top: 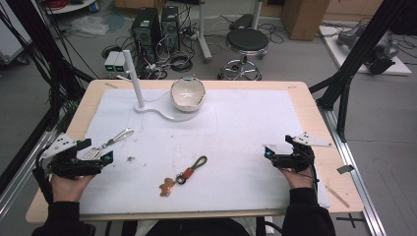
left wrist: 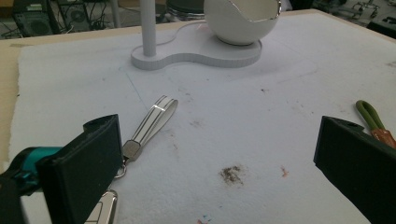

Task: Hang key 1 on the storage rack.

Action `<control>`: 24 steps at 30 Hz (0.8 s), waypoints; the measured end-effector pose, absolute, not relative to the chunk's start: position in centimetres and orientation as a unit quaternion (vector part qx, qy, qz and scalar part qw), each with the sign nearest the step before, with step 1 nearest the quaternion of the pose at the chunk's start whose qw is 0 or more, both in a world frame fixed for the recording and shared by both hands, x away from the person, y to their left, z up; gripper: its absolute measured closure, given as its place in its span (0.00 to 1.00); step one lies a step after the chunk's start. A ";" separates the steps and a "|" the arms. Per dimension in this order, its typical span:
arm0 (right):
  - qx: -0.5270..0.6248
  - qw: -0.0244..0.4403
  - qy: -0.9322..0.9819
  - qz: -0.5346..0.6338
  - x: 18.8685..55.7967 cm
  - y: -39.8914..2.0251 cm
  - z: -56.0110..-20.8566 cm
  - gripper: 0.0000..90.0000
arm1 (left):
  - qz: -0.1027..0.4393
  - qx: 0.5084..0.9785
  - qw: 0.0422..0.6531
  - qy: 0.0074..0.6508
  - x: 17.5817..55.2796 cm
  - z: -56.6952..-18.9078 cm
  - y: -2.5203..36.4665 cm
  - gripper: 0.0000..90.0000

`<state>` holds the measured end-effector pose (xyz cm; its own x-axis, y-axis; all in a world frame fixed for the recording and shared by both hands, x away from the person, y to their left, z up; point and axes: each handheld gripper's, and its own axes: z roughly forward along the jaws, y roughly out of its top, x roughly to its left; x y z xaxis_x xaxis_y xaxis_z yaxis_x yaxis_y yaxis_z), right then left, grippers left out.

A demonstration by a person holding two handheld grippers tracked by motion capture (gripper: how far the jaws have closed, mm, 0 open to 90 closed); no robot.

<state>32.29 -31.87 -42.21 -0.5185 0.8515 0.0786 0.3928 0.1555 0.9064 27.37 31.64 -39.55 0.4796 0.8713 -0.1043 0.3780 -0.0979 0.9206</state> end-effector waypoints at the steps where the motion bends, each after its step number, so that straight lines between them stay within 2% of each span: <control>1: 0.433 0.232 0.723 0.486 32.3 -31.8 -42.2 0.01 | 0.247 0.701 0.500 0.444 27.4 -39.4 31.3 0.02; 14: 0.427 0.234 0.728 0.482 32.3 -31.7 -42.3 0.01 | 0.228 0.718 0.501 0.427 27.8 -39.1 29.1 0.02; 24: 0.426 0.240 0.733 0.473 32.3 -31.5 -42.3 0.01 | 0.215 0.747 0.491 0.393 28.1 -39.0 25.8 0.02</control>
